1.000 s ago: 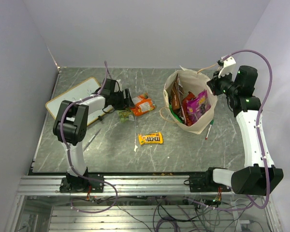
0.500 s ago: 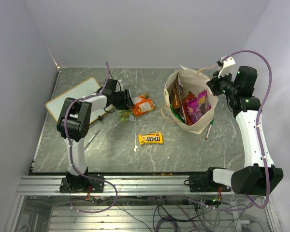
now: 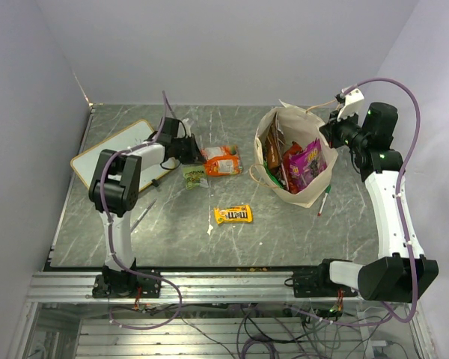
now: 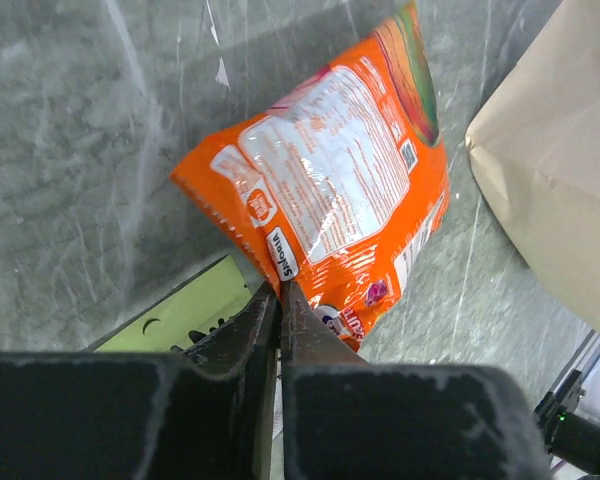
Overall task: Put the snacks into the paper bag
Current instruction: Pick up the snack from the center of the board.
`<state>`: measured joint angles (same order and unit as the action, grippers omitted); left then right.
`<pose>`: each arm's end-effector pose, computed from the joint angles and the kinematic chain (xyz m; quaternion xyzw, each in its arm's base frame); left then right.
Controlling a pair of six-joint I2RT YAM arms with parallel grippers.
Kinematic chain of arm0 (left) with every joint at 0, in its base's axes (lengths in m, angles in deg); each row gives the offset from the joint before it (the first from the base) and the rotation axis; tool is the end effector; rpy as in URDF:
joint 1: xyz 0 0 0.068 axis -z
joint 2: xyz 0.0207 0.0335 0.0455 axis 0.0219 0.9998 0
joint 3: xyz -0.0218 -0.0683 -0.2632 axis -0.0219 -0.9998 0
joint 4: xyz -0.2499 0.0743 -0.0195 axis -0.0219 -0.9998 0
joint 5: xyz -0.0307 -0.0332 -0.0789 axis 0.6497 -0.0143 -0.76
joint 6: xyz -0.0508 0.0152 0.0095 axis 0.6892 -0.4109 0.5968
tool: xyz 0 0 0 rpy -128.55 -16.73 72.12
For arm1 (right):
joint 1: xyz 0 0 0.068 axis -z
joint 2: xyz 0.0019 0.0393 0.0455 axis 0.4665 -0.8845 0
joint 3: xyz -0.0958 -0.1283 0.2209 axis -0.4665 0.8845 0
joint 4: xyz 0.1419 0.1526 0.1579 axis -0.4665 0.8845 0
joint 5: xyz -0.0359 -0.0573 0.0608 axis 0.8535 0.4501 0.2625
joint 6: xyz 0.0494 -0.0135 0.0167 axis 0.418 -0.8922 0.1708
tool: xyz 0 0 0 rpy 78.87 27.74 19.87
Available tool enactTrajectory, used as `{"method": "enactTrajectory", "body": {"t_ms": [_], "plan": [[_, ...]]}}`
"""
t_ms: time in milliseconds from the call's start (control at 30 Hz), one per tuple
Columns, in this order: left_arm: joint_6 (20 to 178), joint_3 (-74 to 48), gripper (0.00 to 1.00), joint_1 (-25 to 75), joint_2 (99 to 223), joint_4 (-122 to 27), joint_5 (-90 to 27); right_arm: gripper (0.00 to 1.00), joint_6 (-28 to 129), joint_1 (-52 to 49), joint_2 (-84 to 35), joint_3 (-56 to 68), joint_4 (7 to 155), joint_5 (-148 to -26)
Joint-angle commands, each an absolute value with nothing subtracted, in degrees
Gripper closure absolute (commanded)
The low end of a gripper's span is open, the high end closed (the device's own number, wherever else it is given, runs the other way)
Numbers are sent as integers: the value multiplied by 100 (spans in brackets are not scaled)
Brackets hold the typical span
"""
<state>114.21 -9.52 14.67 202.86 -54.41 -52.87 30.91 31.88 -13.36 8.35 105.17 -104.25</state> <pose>0.4148 -0.1365 0.1541 0.0116 0.9023 -0.3511 0.2500 0.2708 -0.0046 0.3965 -0.1796 0.7973 0.0931 0.5686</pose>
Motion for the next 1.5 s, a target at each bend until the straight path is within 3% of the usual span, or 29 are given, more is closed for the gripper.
{"method": "enactTrajectory", "body": {"t_ms": [0, 533, 1467], "plan": [[11195, -633, 92, 1319, 19987, -5440, -5627, 100, 3028, 3221, -1300, 910, 10396, -10555], [10055, 379, 93, 1298, 19319, -6778, -5550, 100, 3045, 3220, -1443, 735, 10519, -10700], [8815, 227, 93, 1808, 17306, -6894, -4676, 100, 2970, 3220, -1537, 620, 10637, -10669]]}}
